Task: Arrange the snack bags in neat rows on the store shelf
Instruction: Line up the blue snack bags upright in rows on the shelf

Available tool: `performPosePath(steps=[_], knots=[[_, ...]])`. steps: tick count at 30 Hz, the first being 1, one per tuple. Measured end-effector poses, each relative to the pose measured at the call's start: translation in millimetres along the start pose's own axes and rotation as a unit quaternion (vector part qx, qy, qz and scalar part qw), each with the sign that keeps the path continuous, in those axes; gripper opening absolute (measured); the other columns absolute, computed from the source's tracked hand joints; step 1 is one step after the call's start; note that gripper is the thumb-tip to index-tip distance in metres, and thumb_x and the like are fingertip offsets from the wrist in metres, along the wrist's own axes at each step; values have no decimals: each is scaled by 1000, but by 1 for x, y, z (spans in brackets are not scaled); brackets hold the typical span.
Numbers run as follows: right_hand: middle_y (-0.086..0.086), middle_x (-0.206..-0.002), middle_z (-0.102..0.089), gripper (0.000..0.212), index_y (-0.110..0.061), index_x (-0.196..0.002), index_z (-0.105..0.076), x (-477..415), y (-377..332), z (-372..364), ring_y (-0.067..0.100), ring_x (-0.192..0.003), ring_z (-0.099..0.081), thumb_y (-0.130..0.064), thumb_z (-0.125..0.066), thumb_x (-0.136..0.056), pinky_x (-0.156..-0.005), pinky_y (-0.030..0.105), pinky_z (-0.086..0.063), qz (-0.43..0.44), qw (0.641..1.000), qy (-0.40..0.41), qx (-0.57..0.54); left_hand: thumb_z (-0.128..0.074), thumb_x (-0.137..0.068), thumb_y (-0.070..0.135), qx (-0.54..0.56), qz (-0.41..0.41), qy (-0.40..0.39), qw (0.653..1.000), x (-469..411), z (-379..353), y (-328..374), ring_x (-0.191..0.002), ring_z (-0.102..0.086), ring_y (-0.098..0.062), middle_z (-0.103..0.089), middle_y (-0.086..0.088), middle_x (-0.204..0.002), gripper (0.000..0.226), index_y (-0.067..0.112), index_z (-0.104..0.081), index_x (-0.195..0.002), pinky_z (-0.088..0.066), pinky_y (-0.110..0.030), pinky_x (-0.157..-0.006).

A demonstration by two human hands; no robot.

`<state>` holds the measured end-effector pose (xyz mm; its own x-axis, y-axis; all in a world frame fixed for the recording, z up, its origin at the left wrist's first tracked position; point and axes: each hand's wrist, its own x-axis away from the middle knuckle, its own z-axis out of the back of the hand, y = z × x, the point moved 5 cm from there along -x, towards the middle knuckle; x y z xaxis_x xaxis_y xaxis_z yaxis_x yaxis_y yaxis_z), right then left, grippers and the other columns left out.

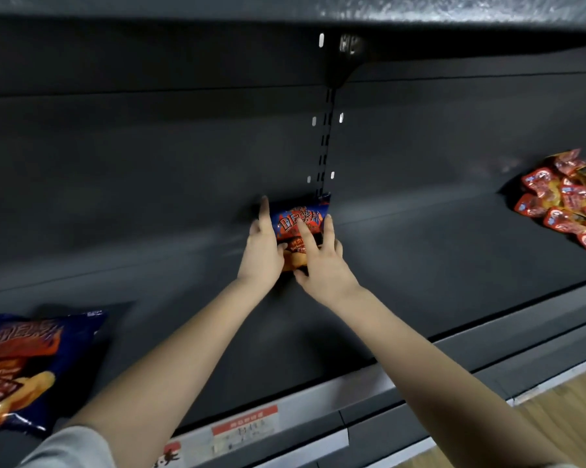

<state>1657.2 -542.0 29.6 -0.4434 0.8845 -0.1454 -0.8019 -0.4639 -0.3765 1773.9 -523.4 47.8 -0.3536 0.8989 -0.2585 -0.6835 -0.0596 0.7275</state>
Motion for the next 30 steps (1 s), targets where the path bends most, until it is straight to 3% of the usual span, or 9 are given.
performPosePath(steps=[5,12,17,21,25,30], knots=[[15,-155,21,83,-29,-151,2,-6,5,-7,45,-141,-6,-24,-55,-91,-108,52,-34,-19,999,31,-28,-53,-92,9,-48,-60,-4,997,-5,-6,0,-131,-41,-28,-34,-11,-146,76,23,-5,-150,-43,-38,-97],[20,-154,20,79,-24,-151,7,-8,6,-16,48,-140,-2,-25,-48,-94,-116,52,-16,-30,999,32,-25,-59,-89,27,-145,-45,18,988,-3,-7,-3,-129,-36,-31,-33,-16,-141,80,16,-8,-150,-42,-40,-98],[17,-155,22,76,-27,-151,9,-5,14,-21,42,-142,13,-32,-43,-95,-116,55,-3,-24,999,24,28,-48,-93,37,-217,-76,-15,973,19,-20,-8,-142,-14,-33,-7,-13,-156,75,7,-8,-149,-22,-43,-115],[10,-156,22,77,-33,-151,4,-3,5,-12,37,-143,20,-30,-45,-91,-112,58,6,38,992,77,89,-34,-98,36,-212,-38,-35,976,31,-21,-11,-146,4,-27,8,-3,-158,66,14,1,-150,-6,-44,-118],[0,-155,27,72,-40,-148,11,-2,7,-23,31,-142,25,-28,-37,-96,-114,60,3,51,995,8,87,-25,-99,44,-225,13,-59,972,45,-27,-12,-145,9,-27,9,0,-158,63,18,1,-150,-1,-47,-117],[-1,-154,31,67,-40,-147,15,-7,10,-26,33,-142,25,-35,-31,-98,-114,60,1,54,996,-24,68,-19,-99,46,-247,66,-17,967,57,-28,-13,-146,4,-27,1,-5,-159,62,15,-4,-150,1,-48,-117]])
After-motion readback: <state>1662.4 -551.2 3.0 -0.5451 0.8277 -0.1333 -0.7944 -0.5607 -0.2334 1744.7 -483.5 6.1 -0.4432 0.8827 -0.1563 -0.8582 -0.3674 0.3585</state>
